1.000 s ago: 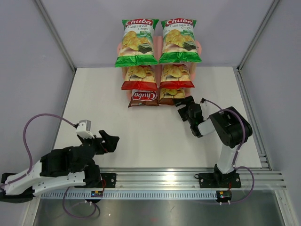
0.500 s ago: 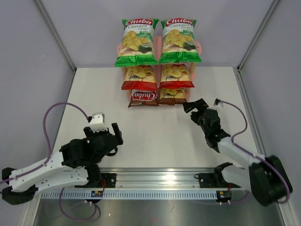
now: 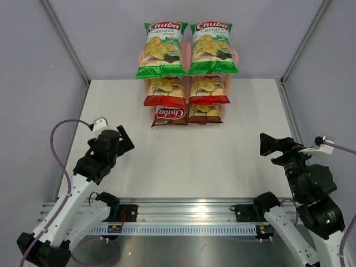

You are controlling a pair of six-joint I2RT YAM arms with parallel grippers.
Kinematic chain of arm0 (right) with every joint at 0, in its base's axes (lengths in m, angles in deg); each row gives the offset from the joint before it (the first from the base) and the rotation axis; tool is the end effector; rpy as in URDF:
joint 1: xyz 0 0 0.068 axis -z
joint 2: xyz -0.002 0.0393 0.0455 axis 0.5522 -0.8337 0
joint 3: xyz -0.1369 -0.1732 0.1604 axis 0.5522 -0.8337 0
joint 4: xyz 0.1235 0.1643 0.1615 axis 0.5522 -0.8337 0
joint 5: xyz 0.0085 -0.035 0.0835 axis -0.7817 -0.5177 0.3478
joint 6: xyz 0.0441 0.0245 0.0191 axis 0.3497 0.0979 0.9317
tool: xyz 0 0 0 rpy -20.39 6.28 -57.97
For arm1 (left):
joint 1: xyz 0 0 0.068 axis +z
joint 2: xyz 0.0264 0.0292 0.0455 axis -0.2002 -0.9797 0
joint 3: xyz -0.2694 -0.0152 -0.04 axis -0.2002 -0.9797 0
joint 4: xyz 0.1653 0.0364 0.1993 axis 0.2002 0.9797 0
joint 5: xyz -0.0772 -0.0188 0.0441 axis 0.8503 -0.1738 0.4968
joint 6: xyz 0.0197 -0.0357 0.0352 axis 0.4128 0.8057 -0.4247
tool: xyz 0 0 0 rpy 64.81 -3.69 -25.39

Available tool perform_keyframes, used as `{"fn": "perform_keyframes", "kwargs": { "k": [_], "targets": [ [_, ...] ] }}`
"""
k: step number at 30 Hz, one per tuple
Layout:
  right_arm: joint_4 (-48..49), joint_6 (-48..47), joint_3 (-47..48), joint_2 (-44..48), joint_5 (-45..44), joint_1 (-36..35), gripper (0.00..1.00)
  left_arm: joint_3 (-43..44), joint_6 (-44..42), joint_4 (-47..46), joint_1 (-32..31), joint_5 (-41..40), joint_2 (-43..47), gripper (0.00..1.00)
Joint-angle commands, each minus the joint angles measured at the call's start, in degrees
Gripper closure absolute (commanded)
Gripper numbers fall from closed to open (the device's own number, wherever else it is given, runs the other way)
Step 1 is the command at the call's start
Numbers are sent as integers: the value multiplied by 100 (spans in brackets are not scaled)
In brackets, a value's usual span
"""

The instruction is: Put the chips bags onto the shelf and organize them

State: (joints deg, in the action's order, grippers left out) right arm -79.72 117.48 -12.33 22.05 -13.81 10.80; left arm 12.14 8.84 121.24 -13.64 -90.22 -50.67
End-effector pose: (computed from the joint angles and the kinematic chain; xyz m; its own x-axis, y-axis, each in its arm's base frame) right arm 0.0384 0.0028 0.3746 -0.0258 0.4711 -0.8817 -0.0359 0.8810 0.4718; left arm 0.1425 -0.0477 0.2821 -0.4757 -0.3689 -0.7985 -0.3358 0.9152 -0.2229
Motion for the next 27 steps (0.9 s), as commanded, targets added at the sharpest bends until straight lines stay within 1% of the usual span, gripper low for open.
{"fn": "perform_keyframes", "kwargs": {
  "k": [1,3,4,5,7,8,11,14,18,21,27],
  "targets": [
    [-1333,-637,686,-476,-11,-4,1,69,-464,-455,723,1122,12,1],
    [-1622,-998,1178,-1038,-193,4,1,35,-814,-568,919,1525,117,1],
    [-2024,-1138,1362,-1266,-403,-4,0,34,-973,-682,998,1641,213,1],
    [-2237,-1322,1643,-1686,-544,-13,1,104,-1218,-640,998,1668,379,1],
    [-2650,-1377,1794,-1961,-956,-4,0,411,-1552,-430,999,1624,836,1],
    [-2705,-1342,1882,-2067,-994,-13,1,490,-1981,-402,999,1686,969,1],
    [-2416,-1604,1717,-1832,-599,-4,1,956,-2606,19,999,1668,1075,1],
    [-2073,-1641,1480,-1446,-405,-4,1,844,-2784,-14,999,1520,1268,1],
    [-1862,-1693,1276,-1137,-151,-4,0,281,-2785,-507,999,1861,1769,1],
    [-1870,-1711,1285,-1119,-62,-4,1,263,-2723,-578,1060,1862,1892,1],
    [-1809,-1711,1241,-1110,-203,-4,0,105,-2714,-542,1139,1695,2191,1]
  ]
}}
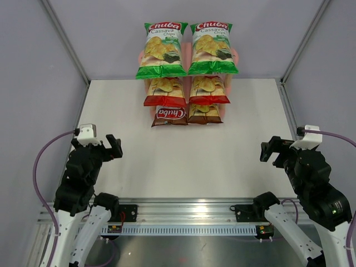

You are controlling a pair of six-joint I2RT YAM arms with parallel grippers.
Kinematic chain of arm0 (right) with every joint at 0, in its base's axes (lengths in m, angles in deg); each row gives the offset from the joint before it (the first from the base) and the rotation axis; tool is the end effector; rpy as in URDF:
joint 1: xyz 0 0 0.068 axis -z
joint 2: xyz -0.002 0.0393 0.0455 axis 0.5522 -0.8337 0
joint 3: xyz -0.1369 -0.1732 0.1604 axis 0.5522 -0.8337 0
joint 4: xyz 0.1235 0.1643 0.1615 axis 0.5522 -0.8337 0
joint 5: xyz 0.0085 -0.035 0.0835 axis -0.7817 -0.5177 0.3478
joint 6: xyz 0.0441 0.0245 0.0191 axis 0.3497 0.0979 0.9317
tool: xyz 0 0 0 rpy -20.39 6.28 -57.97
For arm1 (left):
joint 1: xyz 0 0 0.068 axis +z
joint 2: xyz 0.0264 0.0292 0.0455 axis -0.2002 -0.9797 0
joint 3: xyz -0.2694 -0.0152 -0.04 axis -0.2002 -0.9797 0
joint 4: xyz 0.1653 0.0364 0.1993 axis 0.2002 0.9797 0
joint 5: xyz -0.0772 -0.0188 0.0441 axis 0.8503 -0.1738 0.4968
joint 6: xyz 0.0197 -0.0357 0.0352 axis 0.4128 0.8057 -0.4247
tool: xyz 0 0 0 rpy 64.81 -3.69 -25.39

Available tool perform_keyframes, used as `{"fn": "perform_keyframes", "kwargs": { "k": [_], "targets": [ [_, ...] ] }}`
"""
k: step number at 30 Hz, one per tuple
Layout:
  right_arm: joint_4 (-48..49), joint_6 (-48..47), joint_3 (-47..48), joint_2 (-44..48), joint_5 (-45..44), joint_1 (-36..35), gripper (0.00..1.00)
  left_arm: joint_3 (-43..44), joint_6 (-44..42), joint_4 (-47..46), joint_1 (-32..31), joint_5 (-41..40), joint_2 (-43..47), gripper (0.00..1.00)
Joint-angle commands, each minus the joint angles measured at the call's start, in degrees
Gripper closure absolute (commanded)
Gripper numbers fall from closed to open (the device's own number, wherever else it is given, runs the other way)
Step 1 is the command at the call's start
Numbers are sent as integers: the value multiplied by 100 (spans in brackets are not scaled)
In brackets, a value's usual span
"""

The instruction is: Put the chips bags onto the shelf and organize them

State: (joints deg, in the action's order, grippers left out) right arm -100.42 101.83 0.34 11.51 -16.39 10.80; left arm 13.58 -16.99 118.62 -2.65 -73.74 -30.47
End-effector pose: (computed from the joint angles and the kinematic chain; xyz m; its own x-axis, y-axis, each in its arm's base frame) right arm 0.0422 0.0027 0.3920 -0.2959 0.0946 -0.9505 0.0478 0.9953 0.0841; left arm 0.0847 -0.0132 0.3277 -0.2628 -0.1461 -0.9537 -0.0278 0.9892 -0.1439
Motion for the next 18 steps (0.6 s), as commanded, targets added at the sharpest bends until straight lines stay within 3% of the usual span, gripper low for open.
{"fn": "perform_keyframes", "kwargs": {
  "k": [1,18],
  "targets": [
    [287,-146,-35,-39,38,-4,1,-40,-131,-289,40,30,207,1],
    [314,-278,-53,22,90,-4,1,-101,-122,-324,40,-50,330,1]
  ]
}}
